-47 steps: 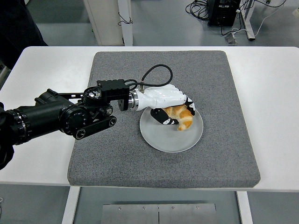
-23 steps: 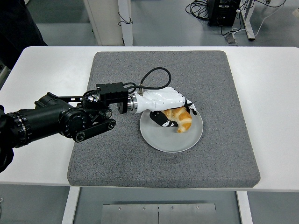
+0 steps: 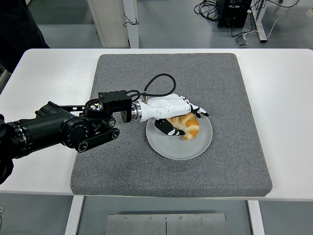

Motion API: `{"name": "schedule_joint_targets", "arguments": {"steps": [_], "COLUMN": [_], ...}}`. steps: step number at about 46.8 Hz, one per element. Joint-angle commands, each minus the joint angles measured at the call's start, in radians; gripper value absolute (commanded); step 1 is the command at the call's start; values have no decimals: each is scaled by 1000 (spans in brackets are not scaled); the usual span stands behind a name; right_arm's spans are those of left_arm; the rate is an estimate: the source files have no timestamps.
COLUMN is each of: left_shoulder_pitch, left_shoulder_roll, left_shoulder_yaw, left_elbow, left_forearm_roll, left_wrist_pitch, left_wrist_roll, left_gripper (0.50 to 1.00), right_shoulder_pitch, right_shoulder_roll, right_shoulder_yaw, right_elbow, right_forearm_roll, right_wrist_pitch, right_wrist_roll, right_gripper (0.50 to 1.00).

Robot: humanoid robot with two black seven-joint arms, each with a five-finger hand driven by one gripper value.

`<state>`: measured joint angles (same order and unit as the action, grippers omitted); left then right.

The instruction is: Place the bread on the plate

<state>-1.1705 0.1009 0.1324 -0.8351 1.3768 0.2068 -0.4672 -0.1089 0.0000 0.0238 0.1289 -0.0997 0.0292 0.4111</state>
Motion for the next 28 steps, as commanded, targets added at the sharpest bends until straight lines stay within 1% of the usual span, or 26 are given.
{"name": "schedule_joint_targets", "arguments": {"steps": [1,7,11,14,19,21,28], "left_shoulder_pitch": [0,-3,-12,-18,-24,-29,-28], "left_shoulder_roll": [3,10,16,22,49,54,80], "left_shoulder_yaw": [0,-4,-5,-13,-36,-56,-138], "left_elbow": [-1,-2,-4,-4,-6,-10,-15], "left_forearm_roll": [-1,-44,-113,-159,-231,-255,-317], "left_wrist_pitch": [-4,-20,-49,-98,-197,-228,-306], "left_wrist_roll": [-2,-5,-8,-13,-44,-53,-68], "left_gripper": [901,945,957,958,958,958,961], "right_shoulder_pitch": [0,0,0,0,0,0,0], "right_shoulder_roll": [0,0,0,0,0,0,0], "right_shoulder_yaw": [1,1,-1,-1,-1,-1,1], "right_elbow": [0,0,0,0,0,0,0], "right_forearm_roll": [0,0,0,0,0,0,0], "right_wrist_pitch": [0,0,0,0,0,0,0], "right_wrist_roll": [0,0,0,0,0,0,0], "right_gripper": [1000,1000,1000,1000,1000,1000,1000]}}
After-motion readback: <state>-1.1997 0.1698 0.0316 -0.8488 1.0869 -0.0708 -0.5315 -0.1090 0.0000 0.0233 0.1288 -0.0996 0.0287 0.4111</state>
